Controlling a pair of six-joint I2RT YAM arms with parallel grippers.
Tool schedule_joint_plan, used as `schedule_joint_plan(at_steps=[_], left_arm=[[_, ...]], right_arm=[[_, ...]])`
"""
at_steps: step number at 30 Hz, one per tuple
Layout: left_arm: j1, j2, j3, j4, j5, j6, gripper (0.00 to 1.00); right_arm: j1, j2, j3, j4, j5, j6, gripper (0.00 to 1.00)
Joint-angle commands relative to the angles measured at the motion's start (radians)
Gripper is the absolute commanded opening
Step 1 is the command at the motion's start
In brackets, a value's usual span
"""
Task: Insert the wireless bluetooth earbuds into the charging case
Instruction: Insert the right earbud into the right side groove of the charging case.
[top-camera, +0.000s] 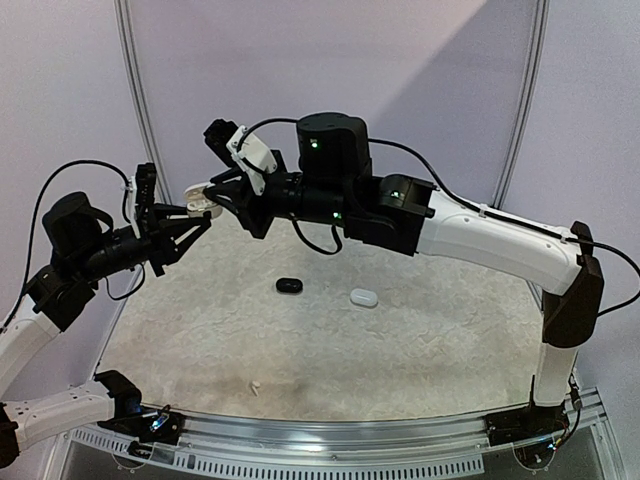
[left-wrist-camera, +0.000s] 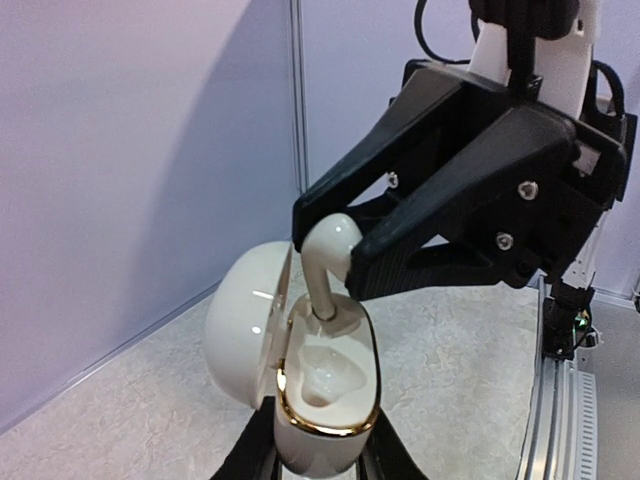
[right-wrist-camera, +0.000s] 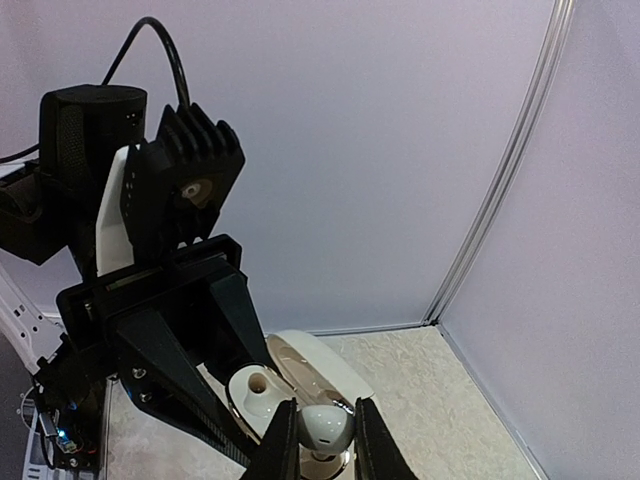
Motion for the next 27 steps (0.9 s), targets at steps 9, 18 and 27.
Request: schedule_joint_plan(at_steps=[9, 18, 27], left_arm=[[-0.01, -0.009, 0.028, 0.019, -0.001, 0.005, 0.0], [-0.01, -0.01, 0.026, 0.019, -0.004, 0.008, 0.0], [-0.01, -0.014, 0.026, 0.019, -0.009, 0.012, 0.0]], right_arm=[[0.003, 0.023, -0.023, -0.033, 0.016, -0.025, 0.16], [0.003, 0.032, -0.018, -0.037, -0.003, -0.05, 0.16], [0.004, 0.039, -0.016, -0.046, -0.004, -0.069, 0.2]])
